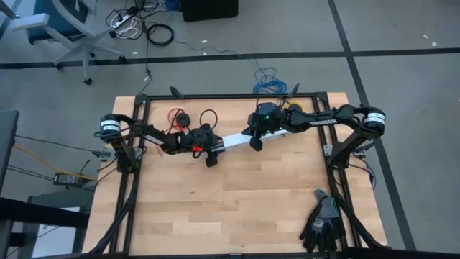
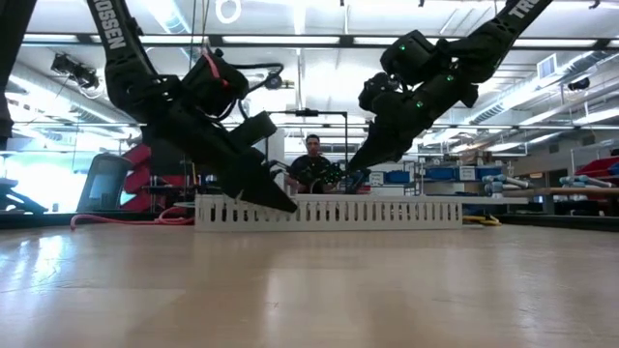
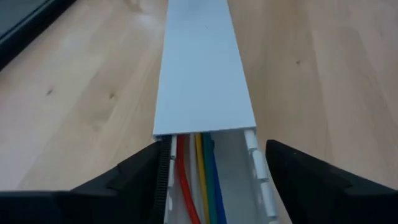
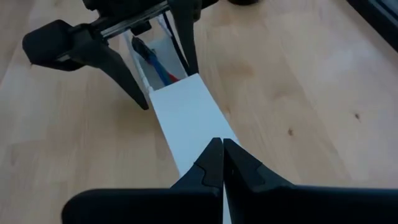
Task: Ziptie cables
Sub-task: Close the white cable duct
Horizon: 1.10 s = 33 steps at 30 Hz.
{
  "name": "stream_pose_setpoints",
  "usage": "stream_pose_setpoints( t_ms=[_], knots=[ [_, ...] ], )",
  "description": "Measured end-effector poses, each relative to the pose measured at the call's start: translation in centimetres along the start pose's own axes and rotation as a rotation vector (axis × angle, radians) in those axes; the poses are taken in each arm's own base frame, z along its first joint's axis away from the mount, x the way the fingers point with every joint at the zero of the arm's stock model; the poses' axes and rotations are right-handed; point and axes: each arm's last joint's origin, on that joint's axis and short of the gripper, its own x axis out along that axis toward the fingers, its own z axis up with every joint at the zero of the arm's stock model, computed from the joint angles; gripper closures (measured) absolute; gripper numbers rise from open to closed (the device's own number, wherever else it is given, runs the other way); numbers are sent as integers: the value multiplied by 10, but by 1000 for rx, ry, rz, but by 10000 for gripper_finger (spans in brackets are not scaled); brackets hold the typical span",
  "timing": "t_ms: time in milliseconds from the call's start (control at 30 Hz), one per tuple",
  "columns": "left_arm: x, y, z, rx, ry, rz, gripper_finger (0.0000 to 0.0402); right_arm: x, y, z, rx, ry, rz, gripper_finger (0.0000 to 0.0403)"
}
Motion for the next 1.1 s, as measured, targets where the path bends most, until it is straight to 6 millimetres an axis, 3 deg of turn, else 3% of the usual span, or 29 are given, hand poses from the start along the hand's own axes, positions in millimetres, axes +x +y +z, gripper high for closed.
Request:
stream_pose_setpoints(
  t_ms=[400,633,800,1100],
  knots=[
    [-7,3,-5,-21,108,87,108,0,0,0,9,-3,-1,403],
    [-31,6,-3,-36,71,119,108,0,0,1,9,-9,-3,403],
    [-52,8,-17,-84,15,143,108,0,0,1,20,-15,-3,403],
    [-61,5,-36,-118,-64,115,108,0,0,2,21,-26,-3,403]
  ],
)
